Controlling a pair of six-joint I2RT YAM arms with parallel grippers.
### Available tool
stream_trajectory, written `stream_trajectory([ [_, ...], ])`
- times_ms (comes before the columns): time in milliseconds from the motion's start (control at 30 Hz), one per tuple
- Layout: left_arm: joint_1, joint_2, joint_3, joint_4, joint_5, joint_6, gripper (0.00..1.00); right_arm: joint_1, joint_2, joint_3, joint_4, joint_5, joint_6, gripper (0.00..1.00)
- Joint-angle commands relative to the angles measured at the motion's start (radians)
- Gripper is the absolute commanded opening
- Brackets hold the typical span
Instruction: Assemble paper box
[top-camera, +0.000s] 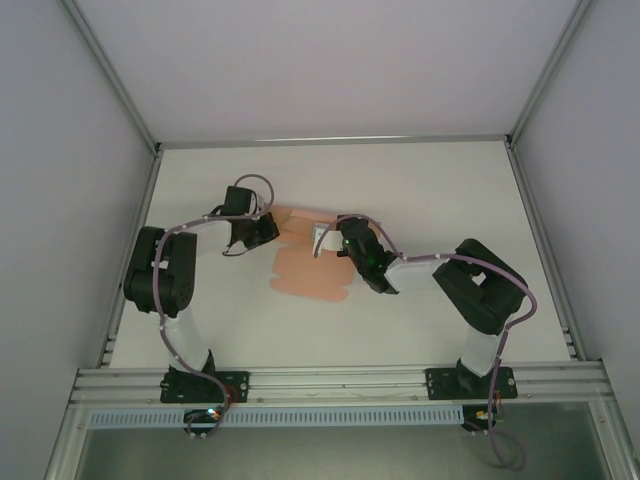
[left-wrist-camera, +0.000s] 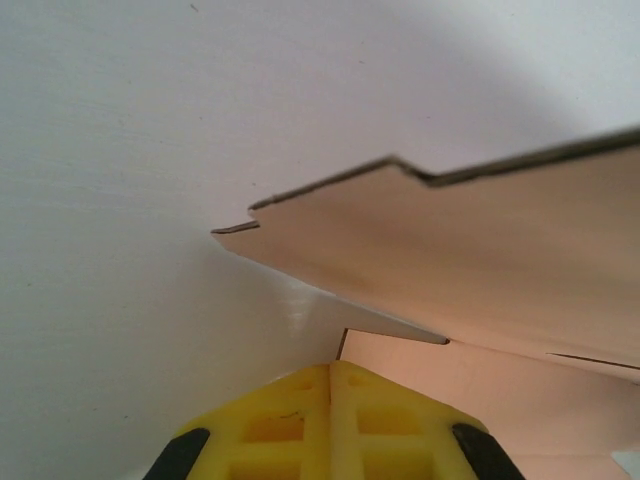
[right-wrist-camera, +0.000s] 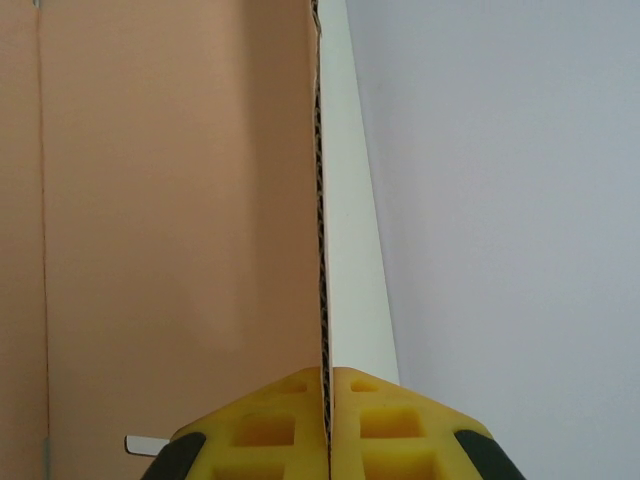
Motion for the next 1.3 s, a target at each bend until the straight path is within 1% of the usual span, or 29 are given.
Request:
stream_trajectory([
  [0,-0.007,-0.034,-0.028,0.002,-0.022,-0.013,0.0,0.006,0.042,-0.034,-0.151,-0.051,0.031,0.0],
  [100,0.001,-0.064,-0.02,-0.072,-0.104,0.013,0.0,0.006,0.042,-0.031,-0.154,-0.049,0.03,0.0],
  [200,0.006,-0.048,-0.01,-0.125,-0.131,0.023,0.0,0.007,0.039,-0.032,-0.157,-0.049,0.033,0.0],
  [333,-0.001,0.001,0.007,-0.092,-0.059,0.016,0.0,0.007,0.039,-0.031,-0.161,-0.047,0.033,0.0],
  [467,-0.036,0.017,0.031,-0.061,0.005,0.039,0.0,0.007,0.035,-0.031,-0.159,-0.046,0.033,0.0],
  [533,-0.042,0.016,0.028,-0.013,0.06,0.037,0.0,0.009,0.032,-0.032,-0.16,-0.047,0.034,0.0],
  [600,-0.038,0.004,0.002,0.074,0.128,0.017,0.0,0.009,0.029,-0.031,-0.169,-0.051,0.041,0.0],
  [667,-0.033,-0.018,-0.028,0.141,0.16,-0.003,0.0,0.009,0.031,-0.032,-0.169,-0.05,0.043,0.0],
  [733,-0.034,-0.044,-0.061,0.199,0.166,-0.001,0.01,0.009,0.03,-0.032,-0.169,-0.049,0.041,0.0],
  [833,-0.037,-0.053,-0.075,0.237,0.199,0.015,0.02,0.01,0.027,-0.03,-0.176,-0.049,0.042,0.0],
  [933,-0.055,-0.035,-0.073,0.294,0.249,0.016,0.02,0.012,0.027,-0.03,-0.178,-0.052,0.044,0.0],
  [1033,-0.084,-0.004,-0.044,0.304,0.292,0.027,0.02,0.012,0.03,-0.03,-0.176,-0.049,0.042,0.0],
  [1167,-0.119,0.022,-0.023,0.298,0.291,0.043,0.02,0.012,0.031,-0.028,-0.174,-0.047,0.039,0.0],
  [1267,-0.13,0.046,-0.026,0.302,0.272,0.041,0.02,0.012,0.031,-0.028,-0.176,-0.05,0.041,0.0],
])
